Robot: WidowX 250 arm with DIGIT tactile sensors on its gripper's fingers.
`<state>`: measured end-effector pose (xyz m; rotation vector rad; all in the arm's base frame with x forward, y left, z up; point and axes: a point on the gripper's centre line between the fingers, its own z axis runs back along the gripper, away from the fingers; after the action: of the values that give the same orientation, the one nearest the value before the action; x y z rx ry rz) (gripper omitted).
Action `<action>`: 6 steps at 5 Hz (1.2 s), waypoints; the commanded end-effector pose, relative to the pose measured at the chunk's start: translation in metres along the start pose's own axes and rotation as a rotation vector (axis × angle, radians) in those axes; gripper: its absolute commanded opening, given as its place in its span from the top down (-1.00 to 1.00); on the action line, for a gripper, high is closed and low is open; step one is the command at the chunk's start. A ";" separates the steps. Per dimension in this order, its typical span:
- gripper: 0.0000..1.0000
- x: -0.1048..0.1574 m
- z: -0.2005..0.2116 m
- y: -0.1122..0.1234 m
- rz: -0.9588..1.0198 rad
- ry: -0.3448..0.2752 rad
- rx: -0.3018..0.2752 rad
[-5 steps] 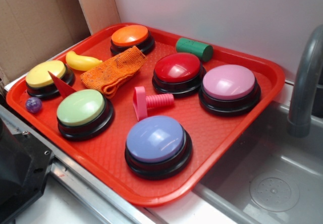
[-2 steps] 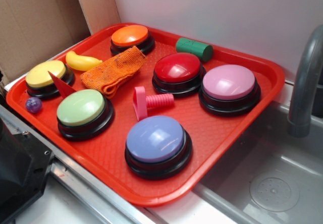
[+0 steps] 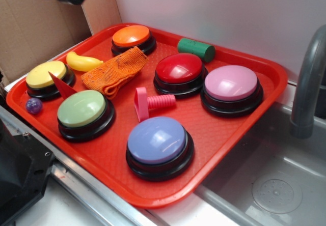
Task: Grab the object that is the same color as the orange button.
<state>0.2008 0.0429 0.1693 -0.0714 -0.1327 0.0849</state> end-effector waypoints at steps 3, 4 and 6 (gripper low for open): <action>-1.00 0.025 -0.131 0.022 -0.023 0.030 -0.029; -1.00 0.023 -0.146 0.014 -0.036 0.058 -0.026; 1.00 0.016 -0.150 0.012 -0.005 0.050 0.012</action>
<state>0.2343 0.0487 0.0173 -0.0609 -0.0628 0.0959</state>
